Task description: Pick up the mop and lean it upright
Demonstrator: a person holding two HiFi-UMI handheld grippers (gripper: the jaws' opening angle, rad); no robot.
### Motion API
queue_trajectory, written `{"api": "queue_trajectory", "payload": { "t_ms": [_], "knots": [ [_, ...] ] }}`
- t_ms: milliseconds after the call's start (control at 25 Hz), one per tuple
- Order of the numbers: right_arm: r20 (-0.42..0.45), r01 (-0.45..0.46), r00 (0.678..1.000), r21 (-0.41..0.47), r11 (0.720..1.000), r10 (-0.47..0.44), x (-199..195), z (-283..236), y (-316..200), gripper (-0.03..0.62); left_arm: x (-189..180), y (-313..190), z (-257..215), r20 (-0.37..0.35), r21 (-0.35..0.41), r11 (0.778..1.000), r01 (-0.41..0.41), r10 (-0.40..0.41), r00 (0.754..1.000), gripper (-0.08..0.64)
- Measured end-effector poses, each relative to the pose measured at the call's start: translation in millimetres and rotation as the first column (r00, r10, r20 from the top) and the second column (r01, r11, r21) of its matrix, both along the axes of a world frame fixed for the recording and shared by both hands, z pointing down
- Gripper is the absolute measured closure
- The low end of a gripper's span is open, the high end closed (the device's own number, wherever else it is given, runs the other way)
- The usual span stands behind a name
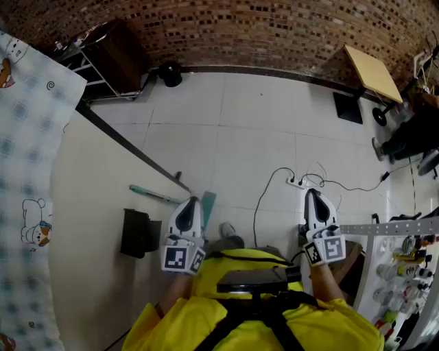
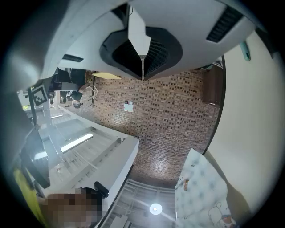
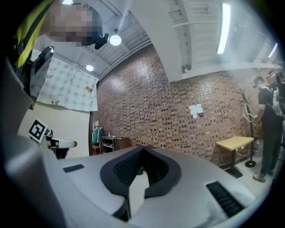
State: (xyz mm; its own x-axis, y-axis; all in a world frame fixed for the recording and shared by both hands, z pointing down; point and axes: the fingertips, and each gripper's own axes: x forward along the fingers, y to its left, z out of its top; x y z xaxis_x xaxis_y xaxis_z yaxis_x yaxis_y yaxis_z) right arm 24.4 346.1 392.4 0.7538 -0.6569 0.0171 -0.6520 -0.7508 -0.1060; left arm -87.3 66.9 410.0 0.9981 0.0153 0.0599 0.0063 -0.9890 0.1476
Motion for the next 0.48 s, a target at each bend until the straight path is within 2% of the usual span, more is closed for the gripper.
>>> {"api": "queue_trajectory", "payload": {
  "t_ms": [120,280,360,480],
  "knots": [
    [-0.001,0.054,0.999,0.010,0.999,-0.054,24,-4,-47,0.586,15,-29,5,0.031,-0.010,1.000,0.016,-0.016,0.999,0.535],
    [-0.024,0.165,0.986,-0.018,0.986,-0.166,45,-8,-113,0.584,33,-62,9,0.034,-0.012,0.999,0.051,-0.051,0.998,0.508],
    [-0.013,0.280,0.960,-0.021,0.960,-0.280,54,-5,-152,0.584,31,-78,13,0.037,-0.018,0.991,0.134,-0.133,0.990,0.508],
    [0.014,0.459,0.889,-0.047,0.887,-0.458,66,8,-210,0.586,17,-105,14,0.037,-0.022,0.954,0.299,-0.298,0.954,0.508]
  ]
}}
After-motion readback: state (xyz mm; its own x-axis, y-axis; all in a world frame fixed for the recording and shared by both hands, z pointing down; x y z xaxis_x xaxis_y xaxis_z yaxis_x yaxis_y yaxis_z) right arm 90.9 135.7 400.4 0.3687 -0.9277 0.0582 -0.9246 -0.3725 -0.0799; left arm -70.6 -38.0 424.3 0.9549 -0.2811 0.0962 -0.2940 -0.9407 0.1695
